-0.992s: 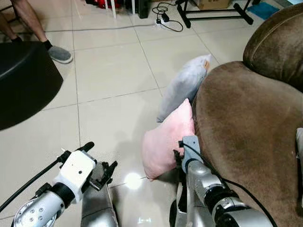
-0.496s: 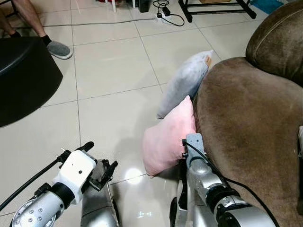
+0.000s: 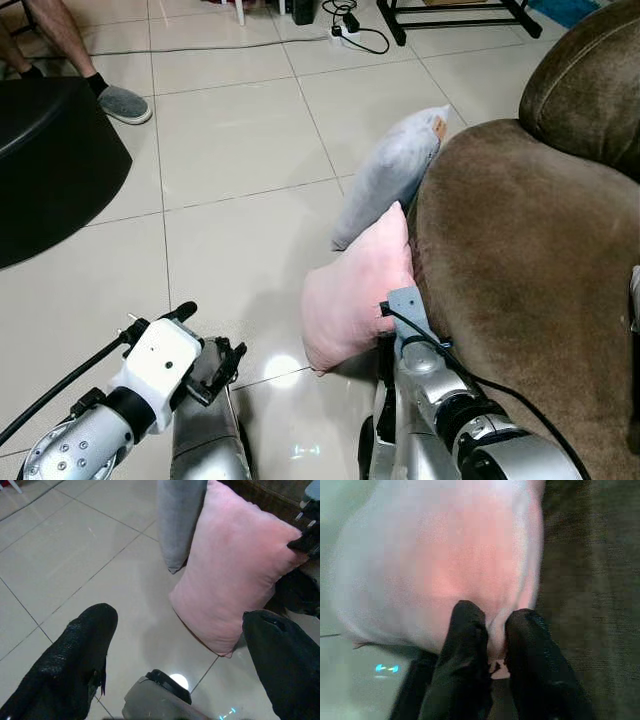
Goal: Move the pillow to the sofa from floor
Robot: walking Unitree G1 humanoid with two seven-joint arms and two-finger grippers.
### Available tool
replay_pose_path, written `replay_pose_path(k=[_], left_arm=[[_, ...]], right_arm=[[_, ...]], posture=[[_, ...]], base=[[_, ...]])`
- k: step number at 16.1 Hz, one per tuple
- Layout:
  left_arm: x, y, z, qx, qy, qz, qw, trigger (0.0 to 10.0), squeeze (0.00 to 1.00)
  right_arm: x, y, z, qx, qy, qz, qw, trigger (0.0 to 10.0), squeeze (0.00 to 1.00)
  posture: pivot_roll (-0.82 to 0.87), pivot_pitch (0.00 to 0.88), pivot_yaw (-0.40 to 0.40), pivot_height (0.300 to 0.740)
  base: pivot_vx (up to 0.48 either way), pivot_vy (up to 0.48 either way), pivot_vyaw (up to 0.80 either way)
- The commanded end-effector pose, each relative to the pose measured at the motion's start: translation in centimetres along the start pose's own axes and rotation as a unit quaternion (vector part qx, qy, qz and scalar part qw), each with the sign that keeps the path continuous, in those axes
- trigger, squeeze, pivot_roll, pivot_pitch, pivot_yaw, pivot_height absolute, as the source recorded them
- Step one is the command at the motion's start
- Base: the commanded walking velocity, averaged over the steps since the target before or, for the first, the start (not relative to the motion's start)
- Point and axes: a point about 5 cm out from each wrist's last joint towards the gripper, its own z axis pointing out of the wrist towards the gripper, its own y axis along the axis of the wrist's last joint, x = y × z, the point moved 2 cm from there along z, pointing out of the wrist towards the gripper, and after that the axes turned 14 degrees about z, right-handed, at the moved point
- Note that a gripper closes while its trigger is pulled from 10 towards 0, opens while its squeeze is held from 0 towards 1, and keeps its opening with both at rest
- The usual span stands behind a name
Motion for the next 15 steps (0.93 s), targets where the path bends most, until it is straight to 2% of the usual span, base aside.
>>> replay_pose_path(k=[1, 8, 9, 10, 15], left_arm=[[-0.21, 0.11, -0.31, 0.002, -0.010, 0.003, 1.000, 10.0, 0.87], [-0.26, 0.00, -0.11, 0.003, -0.014, 0.007, 1.000, 10.0, 0.87], [-0.29, -0.01, -0.14, 0.003, -0.014, 0.007, 1.000, 10.0, 0.87], [-0.30, -0.01, -0.17, 0.003, -0.014, 0.007, 1.000, 10.0, 0.87], [-0.35, -0.11, -0.34, 0.005, -0.014, 0.006, 1.000, 10.0, 0.87]], right_arm=[[0.53, -0.82, -0.16, 0.024, 0.017, 0.014, 0.999, 0.0, 0.00], [0.75, -0.67, -0.13, 0.026, 0.035, 0.042, 0.998, 0.0, 0.00], [0.95, -0.52, -0.14, 0.023, 0.045, 0.047, 0.998, 10.0, 0.79], [1.01, -0.45, -0.14, 0.022, 0.047, 0.048, 0.998, 10.0, 1.00], [1.02, -0.23, -0.18, 0.010, 0.042, 0.063, 0.997, 10.0, 1.00]], posture=[[0.11, 0.241, -0.053, 0.526], [0.11, 0.236, -0.057, 0.526], [0.11, 0.237, -0.058, 0.526], [0.11, 0.240, -0.058, 0.526], [0.12, 0.248, -0.057, 0.526]], base=[[0.000, 0.000, 0.00], [0.000, 0.000, 0.00], [0.000, 0.000, 0.00], [0.000, 0.000, 0.00], [0.000, 0.000, 0.00]])
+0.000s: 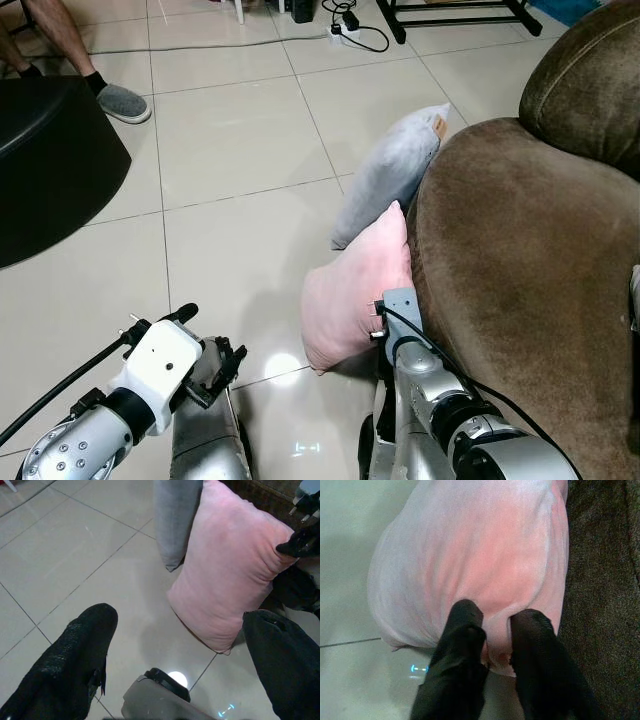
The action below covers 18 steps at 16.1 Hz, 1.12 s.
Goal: Move the pillow to the sofa from floor
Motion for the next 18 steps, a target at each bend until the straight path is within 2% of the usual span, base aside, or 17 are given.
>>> replay_pose_path(k=[1, 3, 4, 7, 9, 10, 11, 15, 16, 17, 18], left_arm=[[-0.3, 0.0, -0.3, 0.003, -0.007, 0.004, 1.000, 10.0, 0.86], [-0.2, -0.1, -0.2, 0.003, -0.005, 0.004, 1.000, 10.0, 0.87], [-0.1, 0.0, -0.2, 0.001, -0.002, 0.004, 1.000, 10.0, 0.87], [-0.1, -0.1, -0.2, 0.001, -0.002, 0.005, 1.000, 10.0, 0.86], [-0.2, -0.1, -0.1, 0.000, -0.004, 0.005, 1.000, 10.0, 0.86], [-0.2, -0.1, -0.1, 0.000, -0.005, 0.005, 1.000, 10.0, 0.87], [-0.2, -0.1, -0.1, 0.000, -0.005, 0.006, 1.000, 10.0, 0.86], [-0.2, 0.0, -0.1, 0.000, -0.005, 0.007, 1.000, 10.0, 0.86], [-0.2, 0.0, -0.1, 0.000, -0.005, 0.008, 1.000, 10.0, 0.86], [-0.2, 0.0, -0.1, 0.000, -0.005, 0.008, 1.000, 10.0, 0.87], [-0.3, -0.1, -0.1, 0.000, -0.005, 0.008, 1.000, 10.0, 0.86]], right_arm=[[0.0, -0.3, -0.1, 0.004, 0.000, 0.011, 1.000, 10.0, 1.00], [0.0, 0.5, 0.0, -0.020, 0.005, 0.030, 0.999, 10.0, 1.00], [0.6, 1.5, -0.1, -0.052, 0.037, 0.058, 0.996, 10.0, 1.00], [1.1, 1.9, -0.2, -0.065, 0.062, 0.084, 0.992, 10.0, 1.00], [1.1, 1.3, -0.1, -0.041, 0.056, 0.076, 0.995, 10.0, 1.00], [1.2, 0.9, -0.1, -0.031, 0.061, 0.070, 0.995, 10.0, 0.65], [1.4, 0.8, -0.2, -0.027, 0.067, 0.065, 0.995, 10.0, 0.00], [1.8, 1.1, -0.3, -0.041, 0.077, 0.106, 0.991, 10.0, 0.00], [2.0, 1.7, -0.3, -0.058, 0.085, 0.106, 0.989, 10.0, 0.00], [2.0, 2.9, -0.4, -0.098, 0.085, 0.102, 0.986, 10.0, 0.00], [1.9, 3.1, -0.4, -0.105, 0.082, 0.100, 0.986, 10.0, 0.59]], posture=[[0.12, 0.248, -0.057, 0.526], [0.11, 0.247, -0.057, 0.526], [0.11, 0.244, -0.057, 0.526], [0.11, 0.245, -0.052, 0.526], [0.11, 0.245, -0.052, 0.526], [0.11, 0.245, -0.052, 0.526], [0.11, 0.245, -0.052, 0.526], [0.11, 0.247, -0.051, 0.491], [0.11, 0.248, -0.051, 0.481], [0.11, 0.248, -0.051, 0.476], [0.11, 0.248, -0.051, 0.476]], base=[[0.000, 0.000, 0.00], [0.000, 0.000, 0.00], [0.000, 0.000, 0.00], [0.000, 0.000, 0.00], [0.000, 0.000, 0.00], [0.000, 0.000, 0.00], [0.000, 0.000, 0.00], [0.000, 0.000, 0.00], [0.000, 0.000, 0.00], [0.000, 0.000, 0.00], [0.000, 0.000, 0.00]])
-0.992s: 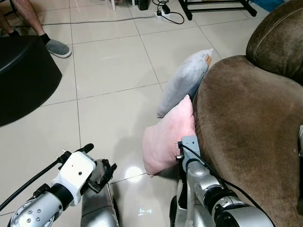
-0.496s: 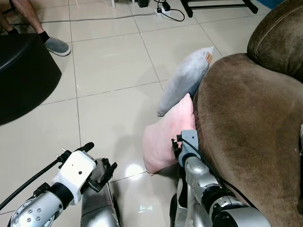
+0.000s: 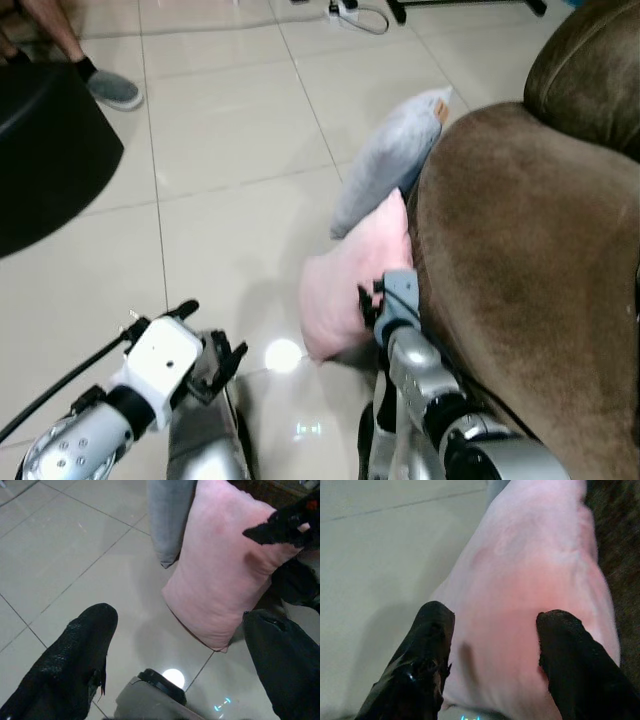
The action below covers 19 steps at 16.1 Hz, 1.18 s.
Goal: Move the pillow to the sofa from floor
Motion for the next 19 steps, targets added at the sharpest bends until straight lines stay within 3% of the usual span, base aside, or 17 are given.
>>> replay_pose_path(k=[1, 4, 5, 6, 7, 8, 12, 13, 15, 19], left_arm=[[-0.4, -0.3, -0.2, 0.007, -0.007, 0.003, 1.000, 10.0, 0.87], [-0.4, -0.3, -0.3, 0.008, -0.006, 0.005, 1.000, 10.0, 0.86], [-0.4, -0.3, -0.3, 0.009, -0.006, 0.005, 1.000, 10.0, 0.86], [-0.4, -0.4, -0.3, 0.010, -0.006, 0.006, 1.000, 10.0, 0.86], [-0.4, -0.4, -0.3, 0.010, -0.005, 0.006, 1.000, 10.0, 0.87], [-0.4, -0.4, -0.3, 0.009, -0.005, 0.006, 1.000, 10.0, 0.87], [-0.5, -0.5, -0.3, 0.009, -0.009, 0.005, 1.000, 10.0, 0.87], [-0.7, -0.6, -0.4, 0.012, -0.017, 0.000, 1.000, 10.0, 0.87], [-1.2, -0.9, -0.6, 0.018, -0.032, -0.001, 0.999, 10.0, 0.87], [-1.2, -0.9, -0.5, 0.017, -0.028, 0.000, 0.999, 10.0, 0.86]], right_arm=[[-0.2, -0.2, -0.1, -0.003, -0.005, 0.002, 1.000, 10.0, 1.00], [-0.9, 1.0, -0.1, -0.041, -0.029, -0.008, 0.999, 10.0, 1.00], [-1.2, 1.0, 0.0, -0.040, -0.040, -0.026, 0.998, 10.0, 1.00], [-2.0, 0.6, 0.0, -0.021, -0.077, -0.082, 0.993, 10.0, 1.00], [-2.9, 0.1, -0.1, 0.001, -0.111, -0.113, 0.987, 10.0, 0.11], [-3.3, -0.3, -0.2, 0.017, -0.120, -0.117, 0.986, 10.0, 0.00], [-2.3, -1.7, -0.4, 0.054, -0.081, -0.087, 0.991, 10.0, 0.00], [-2.0, -1.8, -0.4, 0.061, -0.079, -0.078, 0.992, 3.8, 0.00], [-1.9, -1.9, -0.3, 0.066, -0.074, -0.078, 0.992, 0.0, 0.00], [-1.9, -1.5, -0.1, 0.063, -0.071, -0.075, 0.993, 0.0, 0.00]], posture=[[0.11, 0.248, -0.051, 0.476], [0.12, 0.248, -0.053, 0.476], [0.12, 0.249, -0.055, 0.476], [0.12, 0.248, -0.055, 0.476], [0.12, 0.246, -0.055, 0.476], [0.12, 0.246, -0.055, 0.476], [0.12, 0.237, -0.059, 0.476], [0.12, 0.234, -0.060, 0.476], [0.12, 0.229, -0.063, 0.476], [0.12, 0.220, -0.067, 0.476]], base=[[0.000, 0.000, 0.00], [0.000, 0.000, 0.00], [0.000, 0.000, 0.00], [0.000, 0.000, 0.00], [0.000, 0.000, 0.00], [0.000, 0.000, 0.00], [0.000, 0.000, 0.00], [0.000, 0.000, 0.00], [0.000, 0.000, 0.00], [0.000, 0.000, 0.00]])
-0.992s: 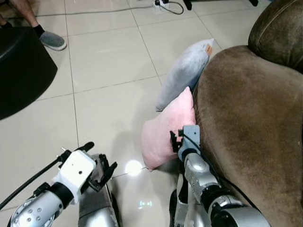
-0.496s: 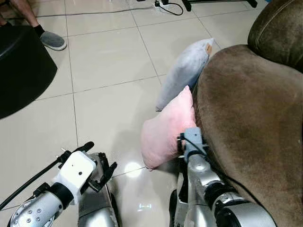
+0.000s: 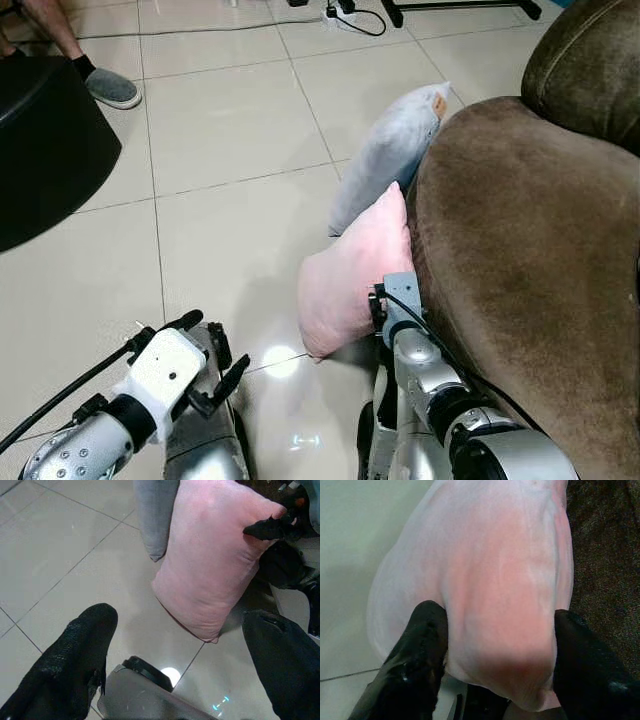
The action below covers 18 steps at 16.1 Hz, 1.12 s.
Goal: Move the pillow to the sofa from floor
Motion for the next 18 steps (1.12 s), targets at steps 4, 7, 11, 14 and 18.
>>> replay_pose_path(k=[4, 7, 11, 14, 18], left_arm=[[-0.4, -0.4, 0.1, 0.009, -0.007, -0.001, 1.000, 10.0, 0.87], [-0.6, -0.4, 0.1, 0.009, -0.008, -0.002, 1.000, 10.0, 0.87], [-0.7, -0.5, 0.0, 0.011, -0.008, -0.002, 1.000, 10.0, 0.86], [-0.8, -0.6, 0.0, 0.013, -0.008, -0.003, 1.000, 10.0, 0.87], [-0.9, -1.0, 0.8, 0.012, -0.002, -0.005, 1.000, 10.0, 0.87]], right_arm=[[-0.2, -0.8, -0.1, 0.023, -0.002, 0.008, 1.000, 0.0, 0.00], [-0.2, -1.0, -0.2, 0.025, 0.000, 0.007, 1.000, 0.0, 0.00], [-0.1, -1.1, -0.2, 0.027, 0.001, 0.005, 1.000, 0.0, 0.00], [0.0, -1.2, -0.2, 0.029, 0.004, 0.005, 1.000, 0.0, 0.00], [1.3, -0.8, -0.2, 0.022, 0.050, 0.010, 0.998, 0.0, 0.00]], posture=[[0.12, 0.214, -0.069, 0.476], [0.12, 0.216, -0.070, 0.476], [0.12, 0.216, -0.071, 0.476], [0.12, 0.214, -0.075, 0.476], [0.11, 0.157, -0.093, 0.476]], base=[[0.000, 0.000, 0.00], [0.000, 0.000, 0.00], [0.000, 0.000, 0.00], [0.000, 0.000, 0.00], [0.000, 0.000, 0.00]])
